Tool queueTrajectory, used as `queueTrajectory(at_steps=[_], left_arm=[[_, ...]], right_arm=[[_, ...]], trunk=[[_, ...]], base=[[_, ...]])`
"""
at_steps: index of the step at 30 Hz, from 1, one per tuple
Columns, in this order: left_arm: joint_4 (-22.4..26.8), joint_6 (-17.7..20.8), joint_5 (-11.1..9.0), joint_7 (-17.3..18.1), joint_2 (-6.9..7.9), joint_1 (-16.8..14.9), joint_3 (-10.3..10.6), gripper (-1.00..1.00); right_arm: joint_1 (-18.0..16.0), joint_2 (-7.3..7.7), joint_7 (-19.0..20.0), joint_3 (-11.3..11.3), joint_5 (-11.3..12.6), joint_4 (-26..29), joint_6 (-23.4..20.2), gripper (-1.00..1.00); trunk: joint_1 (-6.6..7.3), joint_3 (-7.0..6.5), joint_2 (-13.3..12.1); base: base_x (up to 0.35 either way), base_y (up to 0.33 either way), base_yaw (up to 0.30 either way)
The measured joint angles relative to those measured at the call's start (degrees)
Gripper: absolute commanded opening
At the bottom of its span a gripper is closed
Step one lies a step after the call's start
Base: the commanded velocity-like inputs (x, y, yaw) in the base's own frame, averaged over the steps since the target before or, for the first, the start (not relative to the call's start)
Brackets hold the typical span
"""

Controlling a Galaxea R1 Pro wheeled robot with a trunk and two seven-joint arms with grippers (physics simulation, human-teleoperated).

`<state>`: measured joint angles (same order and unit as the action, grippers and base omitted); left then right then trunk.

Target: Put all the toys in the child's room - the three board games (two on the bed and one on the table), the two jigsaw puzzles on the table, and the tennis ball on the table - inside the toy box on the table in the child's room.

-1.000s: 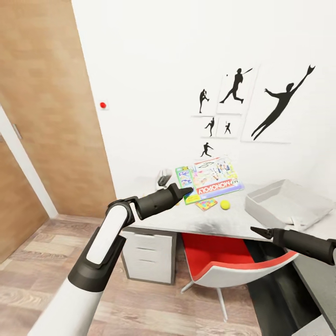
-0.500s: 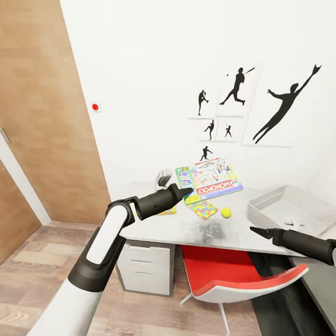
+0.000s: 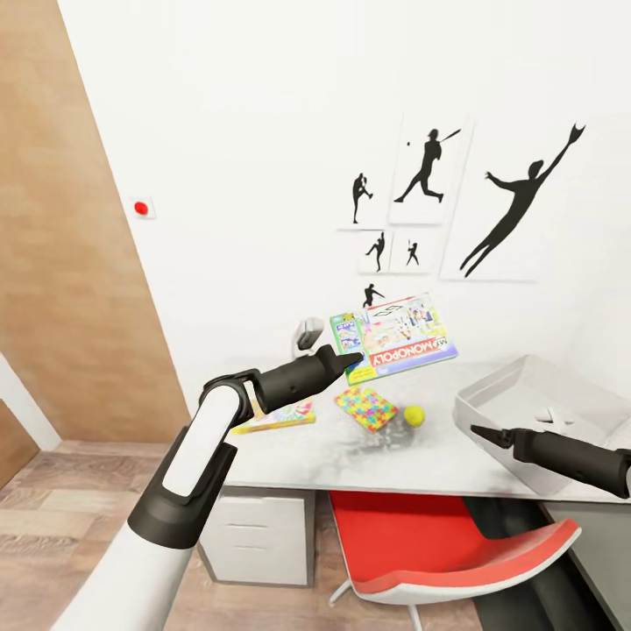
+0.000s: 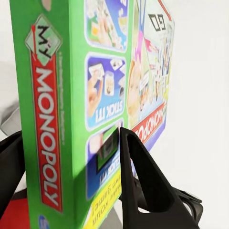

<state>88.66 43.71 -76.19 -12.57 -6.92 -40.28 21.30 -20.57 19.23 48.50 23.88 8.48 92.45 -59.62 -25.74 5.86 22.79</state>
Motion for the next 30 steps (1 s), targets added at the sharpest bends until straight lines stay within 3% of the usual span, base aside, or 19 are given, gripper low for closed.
queueTrajectory(at_steps=[8,10,11,13,18,21,23,30], left_arm=[[0.04,-0.04,-0.02,0.13,-0.02,0.0,0.0,-1.0],[0.0,-1.04,-0.3,1.94,-0.35,0.56,0.72,-1.0],[-0.02,-1.02,-0.02,1.95,-0.35,0.57,0.73,-1.0],[-0.04,-2.61,-0.19,3.2,-0.48,0.98,1.71,-1.0],[-0.34,-9.13,-0.06,5.73,-0.66,1.45,5.85,-1.0],[-0.62,-12.65,-0.03,6.47,-0.85,1.26,9.51,-1.0],[-0.7,-13.58,0.09,6.66,-0.9,1.18,10.67,-1.0],[-0.83,-14.81,0.23,6.61,-0.93,1.08,12.23,-1.0]], right_arm=[[0.16,0.04,-0.21,1.76,3.17,0.0,-0.09,1.0],[0.58,0.05,-0.38,3.82,9.39,0.0,-0.17,1.0],[0.59,0.05,-0.38,3.85,9.46,0.0,-0.17,1.0],[0.77,0.04,-0.37,4.37,12.69,0.0,-0.17,1.0],[1.69,0.01,-0.25,5.13,18.28,-0.01,-0.16,1.0],[2.46,0.01,1.72,5.45,20.08,0.0,-0.17,1.0],[2.68,0.03,3.69,5.56,20.5,0.0,-0.18,1.0],[3.11,0.05,7.69,5.67,21.03,-0.03,-0.19,1.0]], trunk=[[0.0,-0.05,0.0],[0.0,-0.05,0.0],[-0.01,-0.05,0.0],[-0.01,-0.05,0.0],[-0.01,-0.05,0.0],[0.0,-0.05,0.0],[-0.01,-0.05,0.0],[-0.01,-0.05,0.0]], base=[[0.019,0.0,-0.012],[0.004,0.0,-0.003],[0.003,0.0,-0.002],[0.002,0.0,-0.001],[0.001,0.0,-0.001],[0.0,0.0,0.0],[0.0,0.0,0.0],[0.0,0.0,0.0]])
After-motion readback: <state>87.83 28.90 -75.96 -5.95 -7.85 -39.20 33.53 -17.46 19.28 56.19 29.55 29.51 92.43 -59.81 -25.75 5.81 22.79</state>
